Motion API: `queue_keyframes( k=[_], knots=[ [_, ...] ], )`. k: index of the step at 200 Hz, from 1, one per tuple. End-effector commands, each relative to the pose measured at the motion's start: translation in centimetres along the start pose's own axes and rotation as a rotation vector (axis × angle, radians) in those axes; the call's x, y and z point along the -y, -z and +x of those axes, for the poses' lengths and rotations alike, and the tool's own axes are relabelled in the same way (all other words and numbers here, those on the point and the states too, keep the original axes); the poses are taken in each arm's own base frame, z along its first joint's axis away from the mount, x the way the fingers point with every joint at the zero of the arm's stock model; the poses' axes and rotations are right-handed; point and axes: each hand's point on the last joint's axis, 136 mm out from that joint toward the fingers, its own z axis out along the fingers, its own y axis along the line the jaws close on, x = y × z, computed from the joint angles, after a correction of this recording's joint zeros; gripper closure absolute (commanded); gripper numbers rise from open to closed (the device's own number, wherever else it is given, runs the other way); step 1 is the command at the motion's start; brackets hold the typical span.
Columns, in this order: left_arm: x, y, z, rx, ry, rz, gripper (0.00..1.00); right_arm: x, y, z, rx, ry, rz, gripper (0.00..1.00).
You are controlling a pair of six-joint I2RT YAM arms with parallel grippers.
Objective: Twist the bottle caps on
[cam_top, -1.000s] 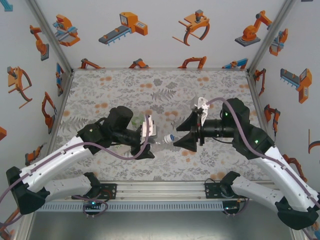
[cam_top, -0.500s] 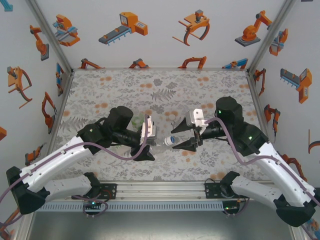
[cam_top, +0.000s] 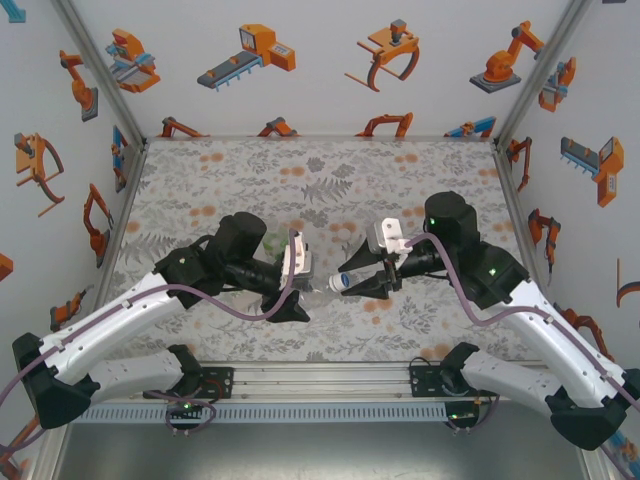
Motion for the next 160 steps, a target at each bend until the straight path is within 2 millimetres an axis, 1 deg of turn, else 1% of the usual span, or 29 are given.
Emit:
queue_keyframes(
  k=[1, 19, 35, 66, 78, 97, 129, 148, 160],
  knots=[
    [0.5, 0.6, -1.8, 0.04, -0.036, 0.02, 1.0, -0.4, -0.2, -0.2, 0.022, 0.031, -0.03, 0.57],
    [0.6, 0.6, -1.8, 0.041, -0.036, 0.021, 1.0, -0.4, -0.3, -0.2, 0.021, 0.027, -0.031, 0.57],
    [0.5, 0.6, -1.8, 0.04, -0.037, 0.019, 1.0, -0.4, -0.3, -0.2, 0.021, 0.025, -0.032, 0.61],
    [0.6, 0.7, -2.0, 0.046, -0.042, 0.019, 1.0, -0.2, -0.4, 0.2, 0.012, 0.015, -0.026, 0.6],
    [0.6, 0.8, -2.1, 0.049, -0.046, 0.018, 1.0, -0.3, -0.4, 0.1, 0.014, 0.015, -0.029, 0.62],
    [0.6, 0.9, -2.1, 0.049, -0.05, 0.013, 1.0, -0.3, -0.4, 0.0, 0.019, 0.013, -0.031, 0.68],
    [0.2, 0.9, -2.0, 0.043, -0.052, -0.009, 1.0, -0.3, -0.3, -0.3, 0.035, -0.022, -0.027, 0.85],
    [-0.7, 0.9, -2.0, 0.032, -0.049, -0.064, 1.0, 0.5, -0.3, -0.3, 0.048, -0.104, 0.019, 0.94],
    [-1.6, 1.0, -1.7, 0.017, -0.044, -0.114, 1.0, 1.4, -0.3, -0.2, 0.062, -0.201, 0.07, 1.0]
  ],
)
